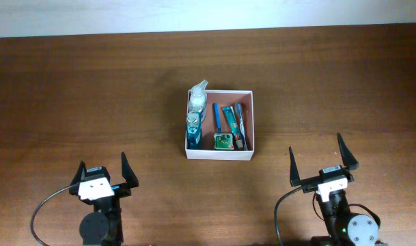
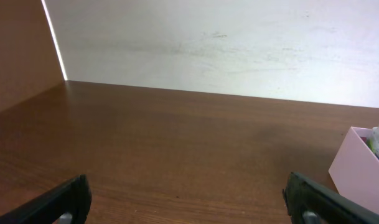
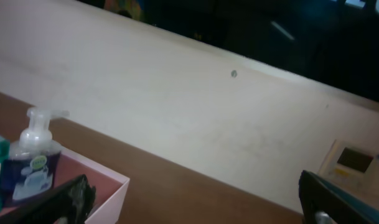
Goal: Pack container
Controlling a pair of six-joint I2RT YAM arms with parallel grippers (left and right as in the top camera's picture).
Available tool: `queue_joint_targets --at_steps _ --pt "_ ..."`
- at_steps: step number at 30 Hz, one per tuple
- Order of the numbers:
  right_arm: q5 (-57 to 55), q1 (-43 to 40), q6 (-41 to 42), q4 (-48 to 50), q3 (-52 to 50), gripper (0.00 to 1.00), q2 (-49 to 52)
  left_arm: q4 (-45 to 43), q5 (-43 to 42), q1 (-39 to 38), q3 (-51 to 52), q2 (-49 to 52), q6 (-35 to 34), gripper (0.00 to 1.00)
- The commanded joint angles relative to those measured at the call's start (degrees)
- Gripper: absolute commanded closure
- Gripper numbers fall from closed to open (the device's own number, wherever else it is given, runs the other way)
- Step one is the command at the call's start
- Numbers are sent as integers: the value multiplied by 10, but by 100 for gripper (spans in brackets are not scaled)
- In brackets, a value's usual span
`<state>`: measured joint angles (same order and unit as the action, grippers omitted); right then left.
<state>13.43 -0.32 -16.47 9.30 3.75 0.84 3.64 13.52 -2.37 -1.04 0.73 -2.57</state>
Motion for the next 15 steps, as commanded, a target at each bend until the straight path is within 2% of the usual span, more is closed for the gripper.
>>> queue_joint_targets --at_steps 1,15 --pt "-3 3 9 6 -21 1 -7 -2 -6 3 5 -4 9 1" --pt "-5 -5 10 -79 -34 2 -7 -2 -6 3 5 -4 9 1"
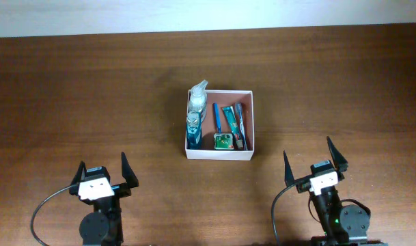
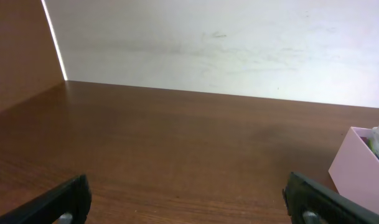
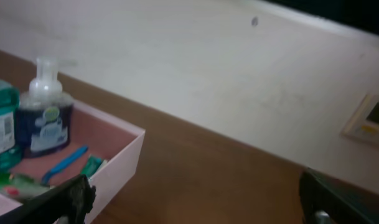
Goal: Pack container
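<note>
A pale pink open box [image 1: 219, 154] sits mid-table and holds a clear pump bottle [image 1: 197, 99], a teal mouthwash bottle [image 1: 193, 128], a blue toothbrush [image 1: 216, 117], a green tube [image 1: 231, 121] and a small green packet [image 1: 224, 141]. My left gripper [image 1: 104, 173] rests open near the front left edge with nothing between its fingers. Front right, my right gripper [image 1: 312, 162] is open and empty too, facing the box. The right wrist view shows the box wall [image 3: 117, 171], the pump bottle [image 3: 46, 124] and the mouthwash bottle [image 3: 1, 127]. The left wrist view catches only the box corner [image 2: 357, 177].
Brown wooden tabletop [image 1: 91, 96] runs to a white wall [image 2: 226, 50] at the back. A wooden side panel [image 2: 18, 56] stands at the left in the left wrist view. A wall plate [image 3: 368, 118] shows at the right of the right wrist view.
My right arm has shifted a little left and toward the table's middle, its camera tilted down so more of the box's inside shows. The left arm has not moved.
</note>
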Controlling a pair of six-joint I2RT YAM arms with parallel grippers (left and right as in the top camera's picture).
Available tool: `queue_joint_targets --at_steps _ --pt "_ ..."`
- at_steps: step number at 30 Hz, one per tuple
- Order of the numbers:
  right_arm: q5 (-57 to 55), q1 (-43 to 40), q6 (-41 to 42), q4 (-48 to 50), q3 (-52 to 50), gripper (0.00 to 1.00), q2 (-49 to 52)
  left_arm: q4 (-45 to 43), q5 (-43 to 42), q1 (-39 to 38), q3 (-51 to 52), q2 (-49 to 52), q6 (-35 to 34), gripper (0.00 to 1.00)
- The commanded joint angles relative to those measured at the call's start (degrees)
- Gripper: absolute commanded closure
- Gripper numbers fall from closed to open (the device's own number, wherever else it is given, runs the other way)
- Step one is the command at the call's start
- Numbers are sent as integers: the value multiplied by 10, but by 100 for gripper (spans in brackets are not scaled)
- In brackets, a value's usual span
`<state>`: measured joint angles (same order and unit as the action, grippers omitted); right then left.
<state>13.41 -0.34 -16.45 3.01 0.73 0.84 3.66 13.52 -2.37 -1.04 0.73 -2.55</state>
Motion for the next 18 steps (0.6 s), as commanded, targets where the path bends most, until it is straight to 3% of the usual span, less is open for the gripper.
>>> queue_joint_targets --at_steps 1,18 --pt "-5 -8 9 -25 -4 2 -7 -2 -6 3 5 -4 9 1" --pt "-5 -31 9 -63 -4 2 -6 -2 -6 3 5 -3 9 1"
